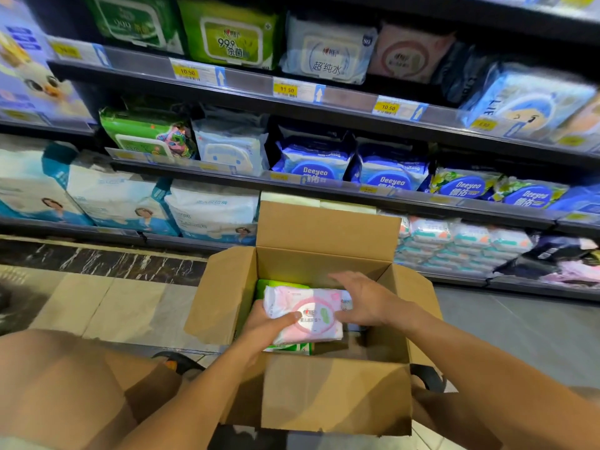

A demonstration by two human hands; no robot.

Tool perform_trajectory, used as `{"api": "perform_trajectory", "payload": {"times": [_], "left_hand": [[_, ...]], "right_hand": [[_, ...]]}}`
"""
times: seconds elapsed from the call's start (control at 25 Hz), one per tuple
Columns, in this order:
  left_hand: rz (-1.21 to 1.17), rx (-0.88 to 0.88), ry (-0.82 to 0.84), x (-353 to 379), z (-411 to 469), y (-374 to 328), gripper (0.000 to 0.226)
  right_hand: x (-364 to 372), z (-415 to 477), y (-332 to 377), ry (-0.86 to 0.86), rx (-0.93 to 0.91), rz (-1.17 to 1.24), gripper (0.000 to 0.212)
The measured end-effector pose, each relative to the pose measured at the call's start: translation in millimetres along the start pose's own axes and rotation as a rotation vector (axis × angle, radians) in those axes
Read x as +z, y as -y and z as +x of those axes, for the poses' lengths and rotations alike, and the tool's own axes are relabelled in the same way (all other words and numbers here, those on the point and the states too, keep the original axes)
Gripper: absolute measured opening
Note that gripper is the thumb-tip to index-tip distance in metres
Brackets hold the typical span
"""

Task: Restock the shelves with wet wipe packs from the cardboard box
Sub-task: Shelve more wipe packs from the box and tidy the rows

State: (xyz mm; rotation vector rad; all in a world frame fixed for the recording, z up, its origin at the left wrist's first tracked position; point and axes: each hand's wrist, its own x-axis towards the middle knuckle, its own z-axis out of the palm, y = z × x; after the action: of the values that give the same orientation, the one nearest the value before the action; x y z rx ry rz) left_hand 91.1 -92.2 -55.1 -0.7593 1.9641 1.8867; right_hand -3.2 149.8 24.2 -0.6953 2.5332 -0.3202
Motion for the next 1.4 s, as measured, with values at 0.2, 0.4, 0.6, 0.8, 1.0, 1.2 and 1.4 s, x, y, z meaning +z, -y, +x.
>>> {"api": "perform_trajectory", "payload": {"times": [0.2,0.4,0.6,0.8,1.0,1.2,1.4], "left_hand": [[0.207,-0.02,-0.141,-14.6,20.3,22.4,0.075],[0.331,-0.055,-0.274,-5.6,25.7,26.1,0.093],[0.415,-0.051,-0.364,0.8,25.3,24.5,0.081],[0.445,-0.022,-0.408,9.3,22.9,20.0,0.077],[0.455,-0.009,-0.415,9.7,21.6,20.4,0.085],[0.48,-0.015,-0.409,8.8,22.4,22.3,0.083],[0.457,-0.023,-0.415,9.8,24.6,22.3,0.082]], "right_hand": [[30.2,13.4,-70.2,0.002,0.243,0.061,0.076],[74.8,47.3,-101.1,0.086,0.335,0.067,0.084],[109.9,81.2,-120.8,0.132,0.337,-0.007,0.083],[129.7,112.9,-142.2,0.2,0.358,-0.174,0.097],[144.0,125.2,-145.6,0.247,0.413,-0.325,0.119],[158.7,111.5,-139.8,0.317,0.432,-0.421,0.119],[178.2,107.6,-133.1,0.248,0.487,-0.38,0.13]]}}
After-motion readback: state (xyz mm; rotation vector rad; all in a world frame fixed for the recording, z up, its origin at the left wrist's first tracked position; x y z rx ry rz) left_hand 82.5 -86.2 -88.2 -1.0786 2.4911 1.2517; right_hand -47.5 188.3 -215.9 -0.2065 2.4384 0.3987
